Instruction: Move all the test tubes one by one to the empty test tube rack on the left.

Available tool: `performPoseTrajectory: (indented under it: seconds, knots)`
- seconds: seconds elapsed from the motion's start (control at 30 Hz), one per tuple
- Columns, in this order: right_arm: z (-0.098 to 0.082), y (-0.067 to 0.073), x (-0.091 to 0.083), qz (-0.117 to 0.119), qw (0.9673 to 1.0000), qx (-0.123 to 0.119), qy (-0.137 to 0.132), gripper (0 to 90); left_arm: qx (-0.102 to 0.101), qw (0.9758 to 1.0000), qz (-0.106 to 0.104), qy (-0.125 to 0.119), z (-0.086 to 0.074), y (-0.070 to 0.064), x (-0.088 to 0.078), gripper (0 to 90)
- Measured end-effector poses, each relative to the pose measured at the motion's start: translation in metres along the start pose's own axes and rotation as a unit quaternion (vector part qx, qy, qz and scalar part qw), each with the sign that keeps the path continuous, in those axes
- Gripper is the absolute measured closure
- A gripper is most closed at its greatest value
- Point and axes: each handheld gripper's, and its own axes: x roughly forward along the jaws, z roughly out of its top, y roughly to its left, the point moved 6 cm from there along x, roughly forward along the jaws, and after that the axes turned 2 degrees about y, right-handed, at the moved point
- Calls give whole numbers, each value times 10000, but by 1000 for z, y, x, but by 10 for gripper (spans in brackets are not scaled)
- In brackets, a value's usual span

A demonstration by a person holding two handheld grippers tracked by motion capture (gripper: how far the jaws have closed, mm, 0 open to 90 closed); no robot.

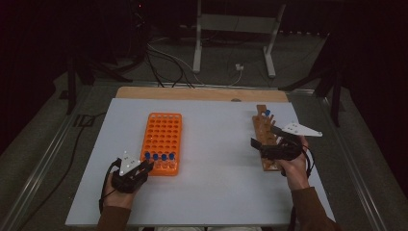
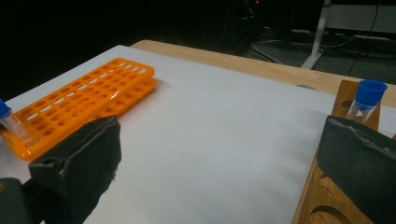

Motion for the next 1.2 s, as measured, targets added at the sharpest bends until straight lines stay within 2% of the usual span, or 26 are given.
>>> performPoseTrajectory:
  seconds: [0.13,0.57,0.67,0.8,1.0,1.2]
  knots:
    - [0,1,1,12,10000,-4,19,0,65,9999,56,55,0,-2,2,785]
    - [-1,2,4,24,10000,-27,62,0,-76,9999,-65,68,1,0,3,777]
    - [-1,1,4,20,10000,-9,52,0,-120,9998,-157,47,0,-1,1,759]
    - [-1,0,3,9,10000,0,44,0,-111,9998,-152,80,1,0,-1,696]
    - [-1,-1,3,5,10000,10,38,0,-233,9990,-324,-223,6,5,-13,595]
    - [-1,-1,4,-1,10000,-21,51,0,-274,9950,-659,-697,15,6,-25,479]
